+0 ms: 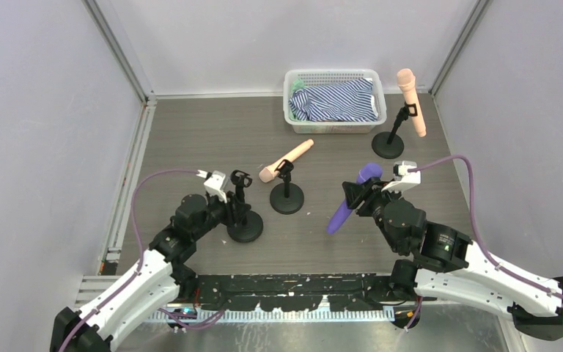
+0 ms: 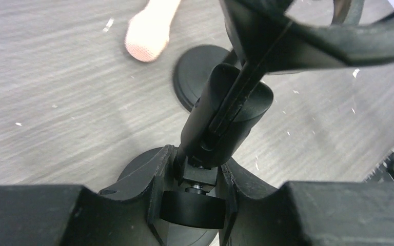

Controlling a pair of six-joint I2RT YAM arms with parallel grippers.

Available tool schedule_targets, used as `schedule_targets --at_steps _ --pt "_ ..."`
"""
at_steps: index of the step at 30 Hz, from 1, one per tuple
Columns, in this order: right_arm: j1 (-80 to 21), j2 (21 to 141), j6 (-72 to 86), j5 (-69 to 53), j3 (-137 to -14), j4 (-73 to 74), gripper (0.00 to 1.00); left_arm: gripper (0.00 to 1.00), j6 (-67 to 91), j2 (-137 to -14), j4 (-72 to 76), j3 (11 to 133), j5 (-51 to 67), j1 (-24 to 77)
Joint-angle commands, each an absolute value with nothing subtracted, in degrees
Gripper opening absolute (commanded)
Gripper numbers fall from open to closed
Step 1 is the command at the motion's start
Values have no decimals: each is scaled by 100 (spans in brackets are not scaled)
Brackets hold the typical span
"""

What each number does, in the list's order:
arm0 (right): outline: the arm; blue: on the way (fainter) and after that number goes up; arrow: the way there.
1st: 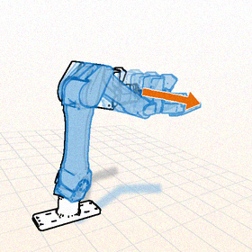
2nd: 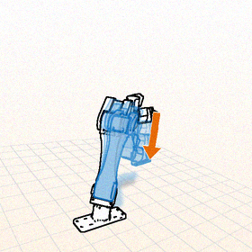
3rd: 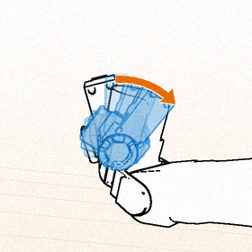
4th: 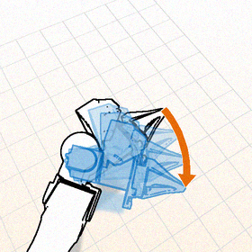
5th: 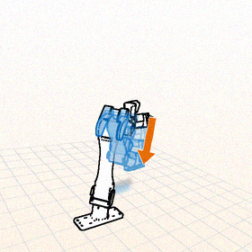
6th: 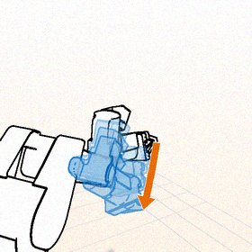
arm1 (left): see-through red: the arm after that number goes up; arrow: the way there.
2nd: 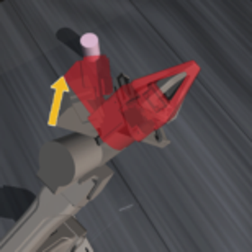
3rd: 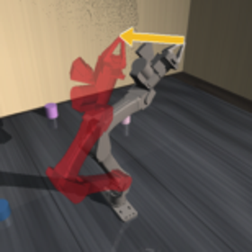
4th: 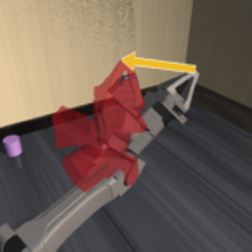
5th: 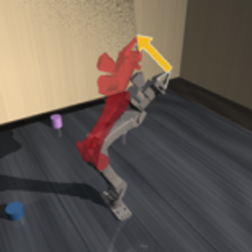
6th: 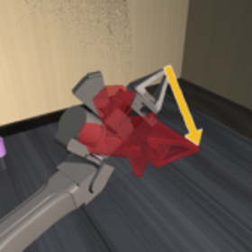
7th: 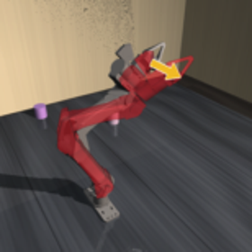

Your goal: Attach the microphones to the stand

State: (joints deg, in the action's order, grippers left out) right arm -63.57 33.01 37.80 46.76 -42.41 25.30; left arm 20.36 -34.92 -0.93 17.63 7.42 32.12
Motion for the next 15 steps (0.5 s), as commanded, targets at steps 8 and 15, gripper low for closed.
schedule_targets --at_steps 8,15 --pt "-6346 3283 3816 4718 -4228 2285 1 1 1849 -4084 1081 2628 -1828 3253" --pt "-6351 3360 3797 4698 -4215 2249 1 1 1920 -4687 1757 2575 -1842 3506"
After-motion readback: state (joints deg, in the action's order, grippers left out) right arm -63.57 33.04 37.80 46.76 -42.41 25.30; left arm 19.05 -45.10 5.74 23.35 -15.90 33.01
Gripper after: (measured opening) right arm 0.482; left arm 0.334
